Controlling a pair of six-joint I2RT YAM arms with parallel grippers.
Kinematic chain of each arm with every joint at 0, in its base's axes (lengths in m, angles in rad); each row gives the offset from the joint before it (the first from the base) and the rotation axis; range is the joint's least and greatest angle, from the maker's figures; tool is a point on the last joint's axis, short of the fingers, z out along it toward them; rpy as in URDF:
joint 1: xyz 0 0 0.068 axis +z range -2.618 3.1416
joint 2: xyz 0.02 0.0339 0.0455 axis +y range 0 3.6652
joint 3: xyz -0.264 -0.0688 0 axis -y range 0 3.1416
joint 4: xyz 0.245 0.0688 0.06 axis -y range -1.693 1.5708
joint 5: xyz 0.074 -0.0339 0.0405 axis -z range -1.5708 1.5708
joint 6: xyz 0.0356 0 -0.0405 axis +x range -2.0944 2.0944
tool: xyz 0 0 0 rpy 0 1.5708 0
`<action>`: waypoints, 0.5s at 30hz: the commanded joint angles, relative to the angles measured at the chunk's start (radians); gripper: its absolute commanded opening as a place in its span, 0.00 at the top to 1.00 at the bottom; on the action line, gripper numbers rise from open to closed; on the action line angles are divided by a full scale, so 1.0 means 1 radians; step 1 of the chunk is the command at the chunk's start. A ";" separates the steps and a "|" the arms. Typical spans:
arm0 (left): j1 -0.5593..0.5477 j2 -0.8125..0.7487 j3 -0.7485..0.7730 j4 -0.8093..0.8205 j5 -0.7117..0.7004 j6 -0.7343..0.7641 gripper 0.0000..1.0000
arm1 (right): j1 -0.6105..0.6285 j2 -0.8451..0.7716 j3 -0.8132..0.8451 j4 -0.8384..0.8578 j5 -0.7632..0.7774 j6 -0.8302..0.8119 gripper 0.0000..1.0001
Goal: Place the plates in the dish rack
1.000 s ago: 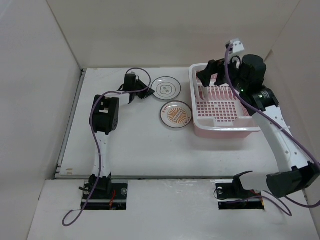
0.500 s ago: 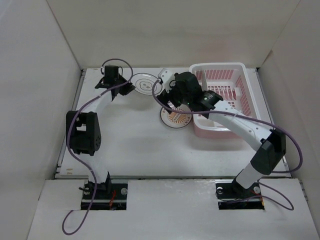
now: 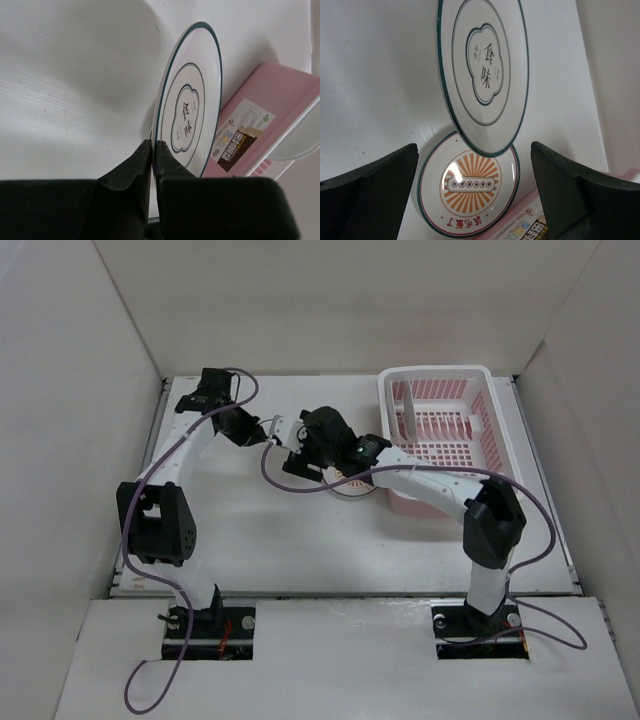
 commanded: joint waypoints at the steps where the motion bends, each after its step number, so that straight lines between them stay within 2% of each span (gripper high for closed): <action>1: 0.013 -0.119 0.024 -0.043 0.046 -0.027 1.00 | 0.006 0.001 0.062 0.072 0.027 -0.023 0.02; 5: 0.024 -0.149 0.024 -0.063 0.090 -0.017 1.00 | 0.006 0.044 0.087 0.081 0.047 0.006 0.04; 9: 0.033 -0.192 0.024 -0.073 0.091 -0.017 1.00 | 0.006 0.072 0.125 0.081 0.058 0.031 0.15; 10: 0.033 -0.205 0.024 -0.082 0.078 -0.017 1.00 | 0.006 0.082 0.137 0.081 0.058 0.031 0.25; 12: 0.033 -0.215 0.015 -0.091 0.078 -0.008 1.00 | 0.006 0.082 0.137 0.081 0.029 0.045 0.35; 15: 0.051 -0.225 0.004 -0.091 0.078 -0.008 1.00 | 0.006 0.061 0.127 0.105 0.015 0.066 0.72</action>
